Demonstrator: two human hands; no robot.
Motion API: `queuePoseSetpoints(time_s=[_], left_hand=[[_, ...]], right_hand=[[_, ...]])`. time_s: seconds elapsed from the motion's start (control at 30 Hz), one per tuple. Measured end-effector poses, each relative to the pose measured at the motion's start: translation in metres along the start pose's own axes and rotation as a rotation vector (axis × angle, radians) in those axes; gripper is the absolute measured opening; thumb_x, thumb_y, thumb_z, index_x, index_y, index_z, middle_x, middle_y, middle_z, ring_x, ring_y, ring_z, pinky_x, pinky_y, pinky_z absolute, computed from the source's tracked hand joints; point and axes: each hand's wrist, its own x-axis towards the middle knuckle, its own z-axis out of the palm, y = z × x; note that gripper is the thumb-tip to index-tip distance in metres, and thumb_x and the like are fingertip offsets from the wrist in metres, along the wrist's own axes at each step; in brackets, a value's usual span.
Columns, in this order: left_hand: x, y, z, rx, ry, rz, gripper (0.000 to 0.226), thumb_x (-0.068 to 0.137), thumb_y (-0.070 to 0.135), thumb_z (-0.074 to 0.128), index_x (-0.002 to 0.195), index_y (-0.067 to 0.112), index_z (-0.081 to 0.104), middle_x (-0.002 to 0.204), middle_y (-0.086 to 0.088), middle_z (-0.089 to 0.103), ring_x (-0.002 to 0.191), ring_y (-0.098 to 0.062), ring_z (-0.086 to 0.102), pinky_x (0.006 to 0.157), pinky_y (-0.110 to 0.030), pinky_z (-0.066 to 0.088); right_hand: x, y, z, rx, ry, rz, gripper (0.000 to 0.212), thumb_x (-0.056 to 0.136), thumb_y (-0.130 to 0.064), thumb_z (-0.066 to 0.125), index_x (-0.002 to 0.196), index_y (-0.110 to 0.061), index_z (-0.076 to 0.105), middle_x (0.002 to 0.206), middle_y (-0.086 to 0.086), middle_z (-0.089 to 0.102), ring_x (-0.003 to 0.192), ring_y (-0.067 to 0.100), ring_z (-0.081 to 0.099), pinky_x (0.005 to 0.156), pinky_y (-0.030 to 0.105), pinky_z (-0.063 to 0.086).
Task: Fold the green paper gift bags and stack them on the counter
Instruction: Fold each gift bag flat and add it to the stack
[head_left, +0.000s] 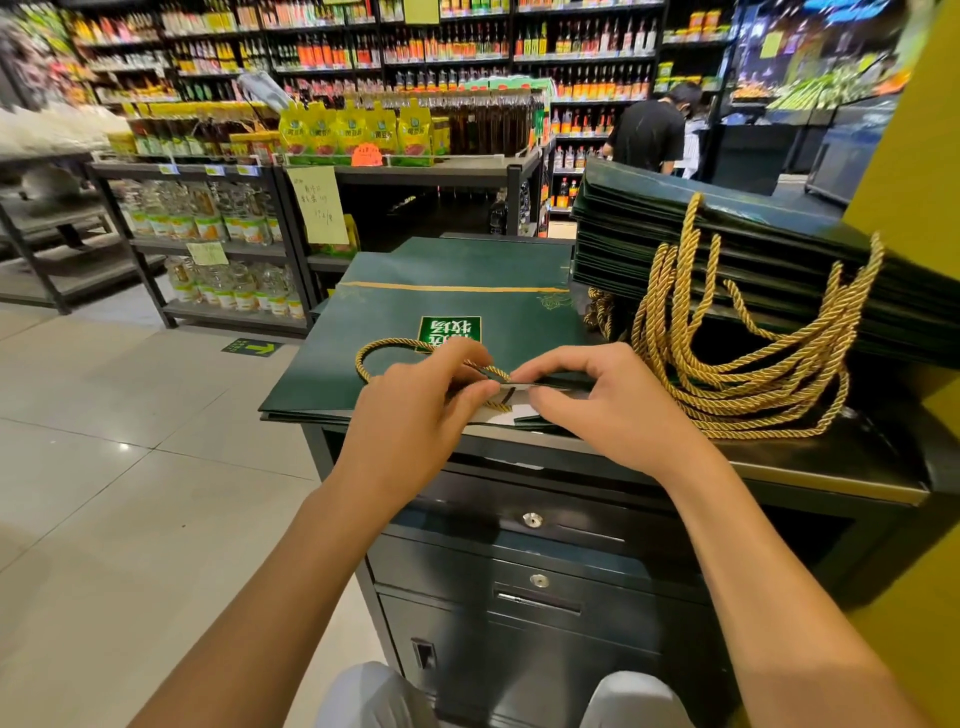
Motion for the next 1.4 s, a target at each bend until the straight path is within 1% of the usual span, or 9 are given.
queuePoseSetpoints(time_s=[0.1,0.2,0.33,0.5,0.77,0.93,1.1,1.27,1.4], left_hand=[[-0.009,0.000,0.004,0.070,0.128,0.117,0.009,0.094,0.021,0.071,0.095,0.015,0.064,0.094,0.004,0.071,0.085,-0.017,0.066,0.076,-0.044,0.055],[-0.014,-0.003,0.014,0.230,0.214,0.207,0.013,0.092,0.029,0.068,0.091,0.017,0.074,0.105,0.000,0.069,0.099,-0.023,0.062,0.087,-0.041,0.045],[-0.014,0.002,0.022,0.252,0.217,0.134,0.019,0.090,0.036,0.067,0.098,0.023,0.079,0.114,0.003,0.068,0.107,-0.021,0.061,0.093,-0.037,0.035],[-0.009,0.010,0.023,0.240,0.209,0.080,0.009,0.085,0.024,0.081,0.093,0.024,0.079,0.102,0.008,0.071,0.093,-0.016,0.060,0.088,-0.033,0.029],[-0.018,0.002,0.008,0.097,0.015,0.105,0.009,0.089,0.010,0.073,0.095,0.016,0.073,0.117,0.007,0.072,0.100,-0.016,0.064,0.092,-0.038,0.044],[-0.028,-0.002,-0.009,-0.064,-0.159,0.009,0.002,0.090,0.020,0.065,0.091,0.022,0.066,0.137,0.013,0.062,0.126,-0.018,0.058,0.104,-0.046,0.048],[-0.032,-0.001,-0.015,-0.126,-0.209,0.014,0.005,0.083,0.026,0.060,0.086,0.029,0.057,0.142,0.016,0.057,0.134,-0.004,0.050,0.111,-0.031,0.040],[-0.033,-0.008,-0.031,-0.129,0.013,-0.020,0.017,0.093,0.037,0.053,0.091,0.023,0.065,0.119,0.013,0.067,0.116,0.002,0.058,0.096,-0.022,0.046],[-0.036,-0.032,-0.052,-0.042,0.268,-0.274,0.004,0.096,0.021,0.063,0.093,0.019,0.063,0.110,0.007,0.064,0.095,-0.002,0.056,0.079,-0.007,0.041]], right_hand=[[-0.001,-0.001,0.000,0.013,-0.005,-0.010,0.019,0.092,-0.008,0.068,0.101,-0.020,0.080,0.082,-0.009,0.074,0.075,0.009,0.065,0.069,0.019,0.053],[-0.001,-0.002,-0.002,0.030,0.003,-0.006,0.019,0.093,-0.008,0.067,0.101,-0.019,0.080,0.073,-0.015,0.069,0.067,0.002,0.058,0.064,0.015,0.047],[-0.001,-0.002,-0.002,0.033,-0.012,-0.007,0.019,0.094,-0.010,0.066,0.101,-0.022,0.079,0.080,-0.003,0.072,0.076,0.018,0.064,0.071,0.033,0.053],[0.000,-0.001,-0.003,0.036,-0.009,-0.015,0.018,0.094,-0.009,0.066,0.101,-0.019,0.079,0.087,-0.004,0.074,0.083,0.014,0.066,0.076,0.028,0.054],[0.000,0.000,-0.001,0.036,0.017,-0.051,0.015,0.091,-0.005,0.070,0.100,-0.015,0.077,0.089,-0.006,0.074,0.085,0.010,0.069,0.078,0.018,0.054],[-0.002,-0.002,-0.001,-0.002,0.020,-0.059,0.016,0.087,-0.004,0.073,0.098,-0.014,0.078,0.092,-0.006,0.076,0.090,0.007,0.069,0.081,0.013,0.052],[-0.003,-0.004,0.000,-0.014,0.030,-0.038,0.021,0.083,0.000,0.074,0.097,-0.015,0.079,0.092,-0.008,0.076,0.090,0.004,0.070,0.079,0.008,0.049],[-0.003,-0.005,0.000,0.044,0.052,-0.018,0.012,0.087,-0.007,0.073,0.094,-0.015,0.078,0.086,-0.008,0.075,0.085,0.007,0.070,0.077,0.014,0.052],[-0.002,-0.005,0.002,0.060,0.078,0.023,0.008,0.093,-0.018,0.070,0.092,-0.018,0.078,0.087,-0.008,0.075,0.088,0.010,0.070,0.082,0.023,0.057]])
